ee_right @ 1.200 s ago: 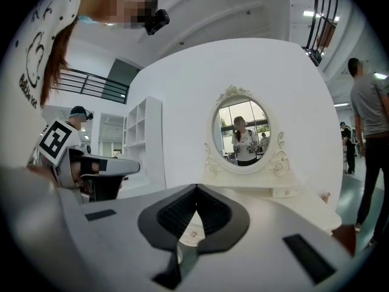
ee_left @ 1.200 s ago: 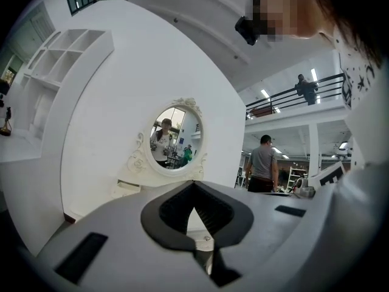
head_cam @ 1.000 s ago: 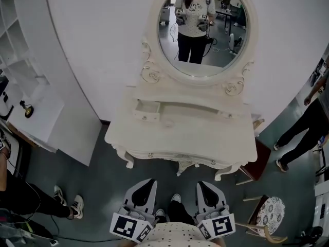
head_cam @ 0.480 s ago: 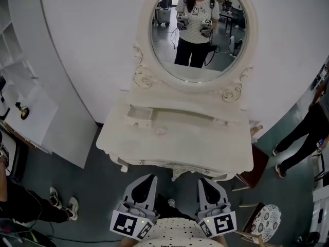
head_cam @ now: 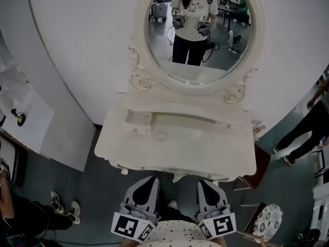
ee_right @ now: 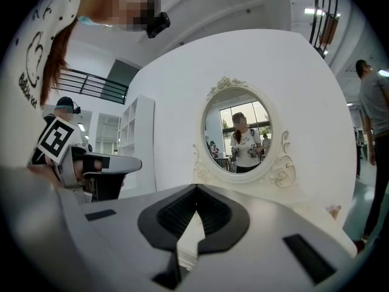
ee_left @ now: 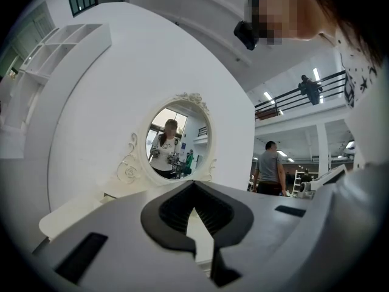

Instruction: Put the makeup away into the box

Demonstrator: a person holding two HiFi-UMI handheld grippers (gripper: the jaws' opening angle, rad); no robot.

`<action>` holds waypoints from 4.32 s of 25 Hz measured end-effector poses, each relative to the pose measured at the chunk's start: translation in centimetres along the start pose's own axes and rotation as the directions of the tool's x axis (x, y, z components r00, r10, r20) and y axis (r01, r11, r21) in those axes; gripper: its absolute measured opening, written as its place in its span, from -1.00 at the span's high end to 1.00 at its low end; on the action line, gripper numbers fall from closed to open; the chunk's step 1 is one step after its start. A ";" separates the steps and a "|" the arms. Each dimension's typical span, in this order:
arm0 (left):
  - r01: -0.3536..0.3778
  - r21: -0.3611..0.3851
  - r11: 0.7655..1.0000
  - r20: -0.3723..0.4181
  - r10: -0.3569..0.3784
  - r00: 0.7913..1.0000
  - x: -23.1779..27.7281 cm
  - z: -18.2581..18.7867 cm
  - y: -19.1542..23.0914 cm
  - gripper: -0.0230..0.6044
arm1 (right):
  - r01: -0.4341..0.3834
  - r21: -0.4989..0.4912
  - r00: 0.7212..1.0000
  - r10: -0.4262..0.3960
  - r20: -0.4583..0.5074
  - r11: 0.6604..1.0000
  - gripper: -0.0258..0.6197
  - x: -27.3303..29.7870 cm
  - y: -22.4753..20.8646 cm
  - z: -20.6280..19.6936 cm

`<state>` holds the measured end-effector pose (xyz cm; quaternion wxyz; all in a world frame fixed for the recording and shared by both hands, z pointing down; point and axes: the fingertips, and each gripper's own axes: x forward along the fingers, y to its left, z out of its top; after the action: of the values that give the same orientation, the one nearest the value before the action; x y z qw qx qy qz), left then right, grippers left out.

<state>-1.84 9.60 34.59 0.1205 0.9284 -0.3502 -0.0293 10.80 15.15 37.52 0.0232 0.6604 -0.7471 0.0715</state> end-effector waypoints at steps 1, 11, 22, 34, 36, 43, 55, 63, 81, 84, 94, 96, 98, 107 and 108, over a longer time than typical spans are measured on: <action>0.004 -0.001 1.000 -0.004 -0.004 1.000 0.5 0.1 0.6 0.91 | 0.005 0.002 1.000 -0.005 0.000 1.000 0.90 0.7 0.0 0.1; 0.085 0.009 0.996 -0.013 -0.085 0.996 6.3 4.1 7.9 0.91 | 0.105 0.033 0.994 -0.106 0.020 0.994 0.90 9.2 -0.2 2.7; 0.132 0.008 0.991 -0.043 -0.132 0.990 8.6 4.7 13.1 0.91 | 0.169 0.040 0.985 -0.170 0.009 0.985 0.90 13.9 1.0 3.0; 0.109 0.022 0.994 -0.045 -0.108 0.993 9.2 4.9 14.9 0.91 | 0.151 0.042 0.988 -0.152 0.004 0.988 0.90 15.8 0.8 3.1; 0.099 0.022 0.995 -0.040 -0.098 0.994 9.5 5.1 14.9 0.91 | 0.140 0.038 0.990 -0.141 0.004 0.989 0.90 16.2 0.5 3.3; 0.070 0.008 0.997 -0.028 -0.070 0.997 10.5 5.5 14.8 0.91 | 0.103 0.023 0.995 -0.104 0.004 0.994 0.90 17.3 -0.3 4.2; -0.002 0.014 1.000 -0.022 0.002 1.000 10.6 5.5 15.7 0.91 | 0.056 0.020 0.998 -0.056 0.012 0.998 0.90 18.2 -1.0 4.4; -0.014 0.005 1.000 -0.034 0.015 0.999 10.9 5.2 15.8 0.91 | 0.041 0.026 0.999 -0.041 -0.004 0.999 0.90 18.5 -1.2 4.0; -0.068 0.000 0.998 -0.066 0.068 0.996 13.3 4.6 16.6 0.91 | -0.332 -0.140 0.891 0.261 -0.371 0.933 0.50 28.1 -1.9 -6.8; -0.084 -0.001 0.997 -0.076 0.083 0.994 13.9 4.4 17.0 0.91 | -0.414 -0.116 0.827 0.320 -0.461 0.903 0.43 29.9 -1.6 -10.5; -0.124 -0.018 0.992 -0.117 0.121 0.986 16.0 3.5 18.6 0.91 | -0.616 -0.153 0.639 0.377 -0.670 0.772 0.34 32.9 -0.4 -18.8; -0.127 -0.017 0.992 -0.122 0.124 0.985 16.3 3.4 18.7 0.91 | -0.651 -0.169 0.599 0.364 -0.714 0.740 0.33 32.8 -0.5 -20.4; -0.130 -0.019 0.991 -0.126 0.127 0.984 16.6 3.4 18.9 0.91 | -0.676 -0.176 0.567 0.352 -0.745 0.716 0.32 32.7 -0.5 -21.8; -0.133 -0.027 0.991 -0.138 0.129 0.982 16.9 3.0 19.1 0.91 | -0.699 -0.258 0.580 0.318 -0.751 0.666 0.41 33.3 -0.5 -23.7; -0.133 -0.028 0.991 -0.137 0.128 0.982 16.9 3.0 19.0 0.91 | -0.698 -0.259 0.580 0.315 -0.751 0.668 0.45 33.3 -0.5 -23.7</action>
<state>-1.76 -15.97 36.82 0.1626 0.9009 -0.4010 0.0351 5.69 -14.35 65.29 0.4396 0.3026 -0.8409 0.0900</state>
